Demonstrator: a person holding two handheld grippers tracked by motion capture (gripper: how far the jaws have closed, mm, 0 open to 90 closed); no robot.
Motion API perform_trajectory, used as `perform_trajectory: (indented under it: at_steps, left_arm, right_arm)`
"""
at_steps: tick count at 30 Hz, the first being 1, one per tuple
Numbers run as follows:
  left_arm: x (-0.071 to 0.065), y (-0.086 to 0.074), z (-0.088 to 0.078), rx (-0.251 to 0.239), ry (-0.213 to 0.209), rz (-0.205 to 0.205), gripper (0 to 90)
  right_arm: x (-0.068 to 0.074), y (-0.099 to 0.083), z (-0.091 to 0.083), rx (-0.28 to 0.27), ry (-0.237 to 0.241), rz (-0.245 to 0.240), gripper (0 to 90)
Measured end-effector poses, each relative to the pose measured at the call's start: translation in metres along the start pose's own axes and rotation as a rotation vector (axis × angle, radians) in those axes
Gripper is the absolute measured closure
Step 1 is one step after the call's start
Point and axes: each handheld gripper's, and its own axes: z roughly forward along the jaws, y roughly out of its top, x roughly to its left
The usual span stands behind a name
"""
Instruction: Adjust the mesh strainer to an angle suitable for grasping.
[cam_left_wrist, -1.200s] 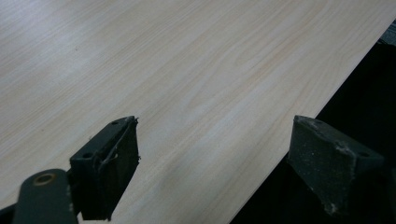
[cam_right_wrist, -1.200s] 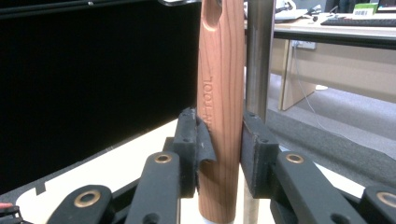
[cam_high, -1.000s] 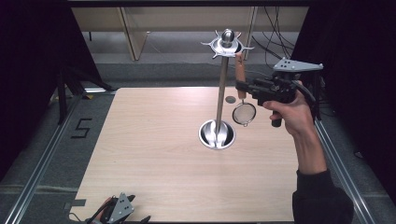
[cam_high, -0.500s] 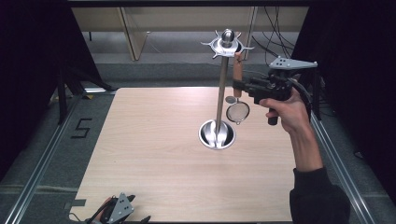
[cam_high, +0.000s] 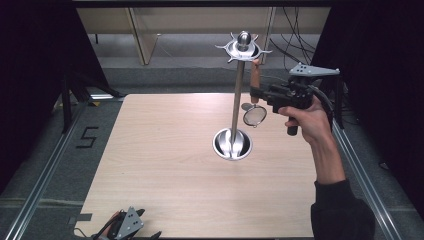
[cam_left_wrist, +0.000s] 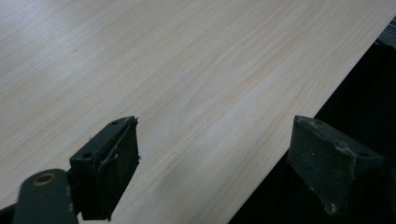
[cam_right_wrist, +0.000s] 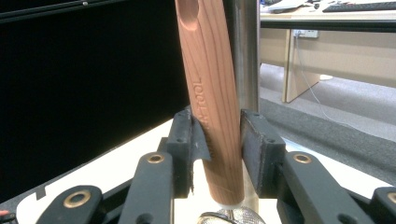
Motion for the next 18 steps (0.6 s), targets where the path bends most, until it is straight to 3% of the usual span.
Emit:
perform_trajectory:
  at_steps: [4,12,14,15,16,17,18]
  left_arm:
    - [-0.002,-0.001,0.001,-0.009,-0.007,-0.039,15.5]
    - [-0.003,-0.001,0.001,0.000,-0.006,-0.039,15.5]
    - [-0.001,0.000,0.000,0.009,-0.005,-0.011,15.5]
    - [-0.003,-0.001,0.001,-0.001,-0.006,-0.038,15.5]
    - [-0.002,0.000,0.001,0.007,0.000,-0.025,15.5]
    - [-0.001,0.000,0.000,0.010,-0.004,-0.015,15.5]
    - [-0.001,0.000,0.000,0.014,-0.005,-0.011,15.5]
  right_arm:
    - [-0.001,-0.002,-0.001,0.010,-0.008,0.000,65.1]
    - [0.000,-0.005,-0.007,0.003,-0.028,0.001,63.8]
    - [0.002,-0.007,-0.010,0.005,-0.035,0.000,63.5]
    - [0.003,-0.008,-0.013,0.006,-0.050,0.006,63.3]
    - [0.003,-0.008,-0.014,-0.005,-0.048,-0.020,62.9]
    - [0.005,-0.009,-0.017,0.005,-0.057,-0.002,62.5]
    - [0.004,-0.009,-0.019,-0.006,-0.058,-0.019,62.2]
